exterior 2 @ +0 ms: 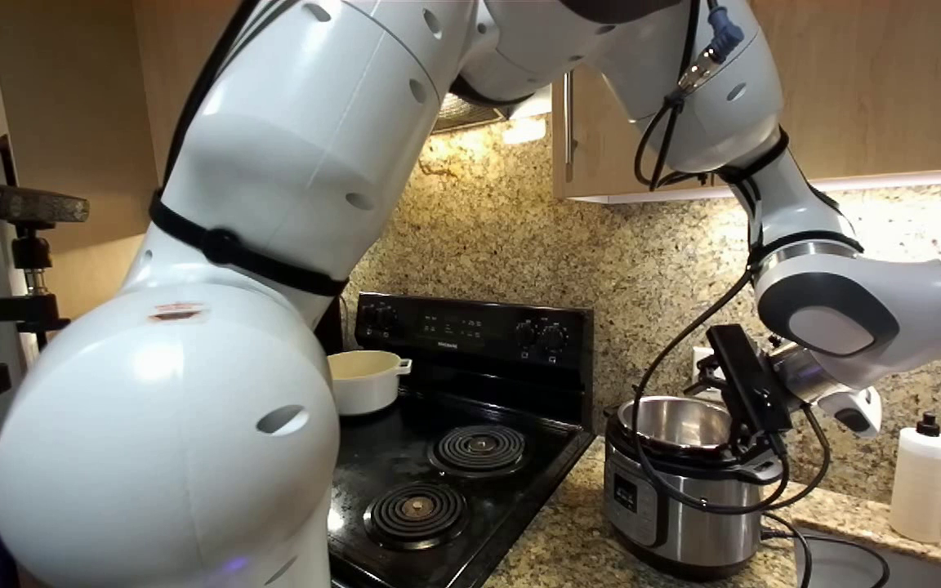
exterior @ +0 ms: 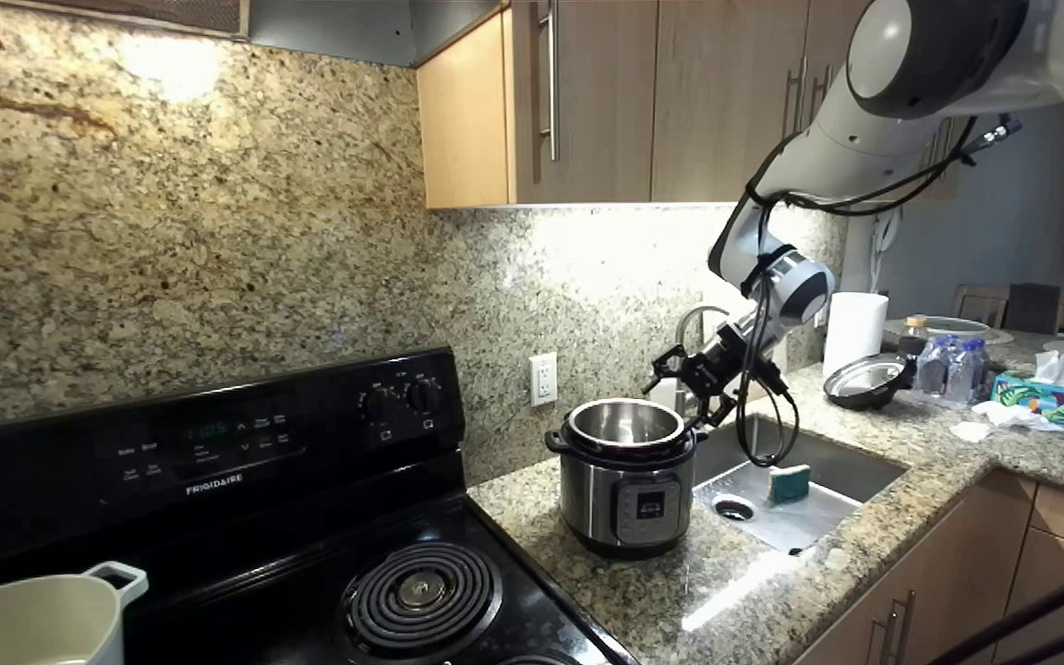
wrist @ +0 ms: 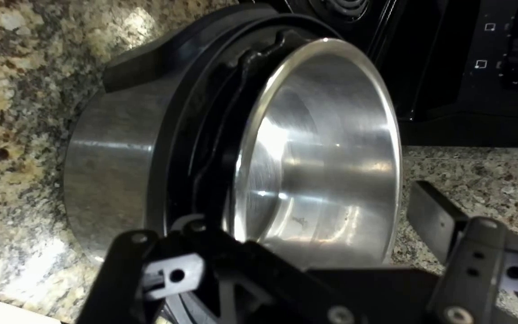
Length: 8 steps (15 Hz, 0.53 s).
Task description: Remove the metal dish from the cooker and put it on the stovetop
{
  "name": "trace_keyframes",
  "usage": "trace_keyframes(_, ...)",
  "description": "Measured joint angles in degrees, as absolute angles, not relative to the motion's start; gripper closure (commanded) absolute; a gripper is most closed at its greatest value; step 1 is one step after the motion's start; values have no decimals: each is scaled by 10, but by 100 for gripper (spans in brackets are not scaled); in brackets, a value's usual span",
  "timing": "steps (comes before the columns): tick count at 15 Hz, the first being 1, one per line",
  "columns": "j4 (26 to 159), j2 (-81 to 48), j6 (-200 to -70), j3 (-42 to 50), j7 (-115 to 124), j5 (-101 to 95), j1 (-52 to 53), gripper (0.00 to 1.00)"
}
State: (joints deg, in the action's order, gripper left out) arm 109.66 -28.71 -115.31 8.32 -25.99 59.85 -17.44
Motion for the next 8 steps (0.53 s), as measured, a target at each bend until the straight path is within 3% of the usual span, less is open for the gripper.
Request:
trace_keyframes(2, 1096, -288, -1153, 83, -259, 594, -171, 0)
trace_keyframes(3, 1096, -288, -1156, 83, -251, 588, -168, 17)
trace_keyframes(4, 1095, -288, -1162, 84, -236, 579, -164, 26)
trace_keyframes(8, 1095, -289, -1186, 87, -168, 523, -142, 52)
